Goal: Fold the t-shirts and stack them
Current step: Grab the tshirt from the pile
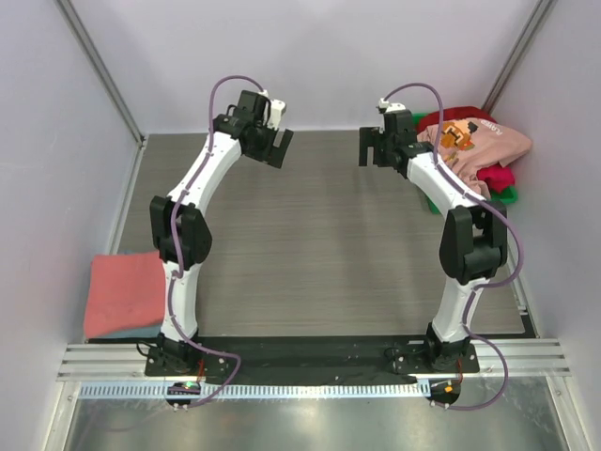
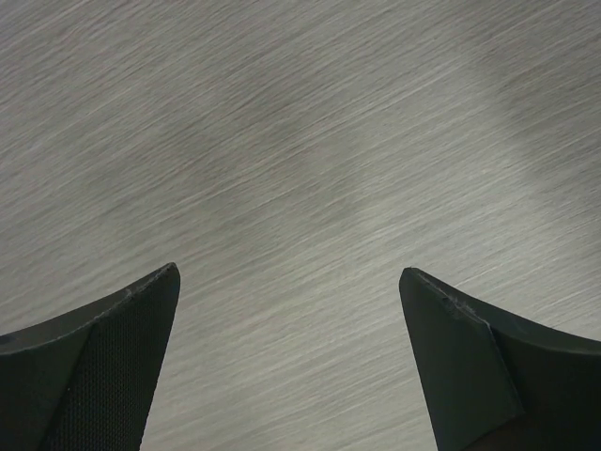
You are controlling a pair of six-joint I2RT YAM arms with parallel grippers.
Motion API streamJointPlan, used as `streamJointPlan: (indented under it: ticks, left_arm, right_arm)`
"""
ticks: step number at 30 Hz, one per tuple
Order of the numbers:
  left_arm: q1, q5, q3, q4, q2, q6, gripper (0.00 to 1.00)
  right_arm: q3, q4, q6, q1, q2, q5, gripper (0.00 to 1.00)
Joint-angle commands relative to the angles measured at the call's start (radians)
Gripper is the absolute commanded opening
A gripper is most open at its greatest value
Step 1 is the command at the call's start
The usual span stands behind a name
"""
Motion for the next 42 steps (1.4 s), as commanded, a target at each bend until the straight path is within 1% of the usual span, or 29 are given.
streamJointPlan:
  ticks: [1,3,6,7,9,12,14,15,18,20,21,23,24,26,28,29,30,32,36,37,39,40,42]
  left_arm:
    - [0.007,0.073,0.080,-0.001,0.018,0.039,1.00]
    - [0.005,0.091,0.092,-0.007,0.026,0.059,1.00]
    - [0.004,0.085,0.103,-0.021,0.043,0.083,1.00]
    - [0.004,0.079,0.109,-0.029,0.049,0.085,1.00]
    - [0.002,0.059,0.106,-0.047,0.056,0.091,1.00]
    - [-0.013,0.027,0.071,-0.064,0.038,0.129,1.00]
    - [-0.019,0.016,0.051,-0.065,0.024,0.129,1.00]
    - [-0.019,0.024,0.052,-0.073,0.024,0.131,1.00]
    - [-0.018,0.028,0.050,-0.102,0.023,0.151,0.99]
    - [-0.018,0.024,0.047,-0.124,0.023,0.158,0.95]
    - [-0.018,0.016,0.038,-0.127,0.020,0.157,0.93]
    - [-0.019,0.018,0.035,-0.134,0.023,0.149,0.89]
    - [-0.019,0.036,0.037,-0.142,0.029,0.154,0.84]
    - [-0.018,0.048,0.038,-0.148,0.037,0.163,0.81]
    - [-0.018,0.042,0.041,-0.148,0.049,0.160,0.81]
    - [-0.019,0.041,0.041,-0.147,0.050,0.160,0.81]
    - [-0.019,0.041,0.041,-0.145,0.052,0.160,0.81]
    - [-0.019,0.033,0.041,-0.144,0.053,0.161,0.82]
    - [-0.019,0.016,0.063,-0.145,0.063,0.166,0.83]
    - [-0.019,0.016,0.067,-0.147,0.067,0.171,0.83]
    - [-0.018,0.013,0.069,-0.145,0.073,0.180,0.83]
    - [-0.018,0.011,0.066,-0.145,0.075,0.181,0.83]
    - [-0.018,0.011,0.051,-0.138,0.076,0.186,0.83]
  right_arm:
    - [0.074,0.023,-0.003,-0.006,0.021,0.104,1.00]
    - [0.108,0.019,-0.015,-0.015,0.029,0.130,1.00]
    - [0.166,-0.004,-0.059,-0.069,0.037,0.068,1.00]
    - [0.187,-0.017,-0.066,-0.092,0.049,-0.008,1.00]
    - [0.261,-0.055,-0.070,-0.159,0.070,-0.034,1.00]
    - [0.365,-0.108,-0.090,-0.245,0.119,-0.038,1.00]
    - [0.413,-0.130,-0.136,-0.300,0.155,-0.029,1.00]
    - [0.460,-0.150,-0.148,-0.318,0.165,-0.019,0.98]
    - [0.510,-0.178,-0.193,-0.383,0.188,0.009,0.93]
    - [0.507,-0.179,-0.214,-0.411,0.185,0.021,0.89]
    - [0.496,-0.178,-0.219,-0.439,0.184,0.020,0.85]
    - [0.484,-0.179,-0.233,-0.459,0.182,0.014,0.82]
    - [0.478,-0.178,-0.243,-0.471,0.188,0.012,0.78]
    - [0.490,-0.178,-0.262,-0.482,0.199,0.024,0.75]
    - [0.510,-0.179,-0.271,-0.491,0.225,0.043,0.73]
    - [0.537,-0.184,-0.276,-0.491,0.236,0.063,0.69]
    - [0.554,-0.190,-0.276,-0.493,0.244,0.098,0.68]
    - [0.615,-0.245,-0.285,-0.499,0.265,0.100,0.67]
    - [0.682,-0.388,-0.291,-0.497,0.296,0.038,0.67]
    - [0.680,-0.412,-0.293,-0.497,0.297,-0.024,0.68]
    - [0.677,-0.483,-0.297,-0.499,0.310,-0.090,0.71]
    - [0.679,-0.506,-0.308,-0.497,0.316,-0.186,0.72]
    - [0.669,-0.540,-0.313,-0.486,0.334,-0.198,0.74]
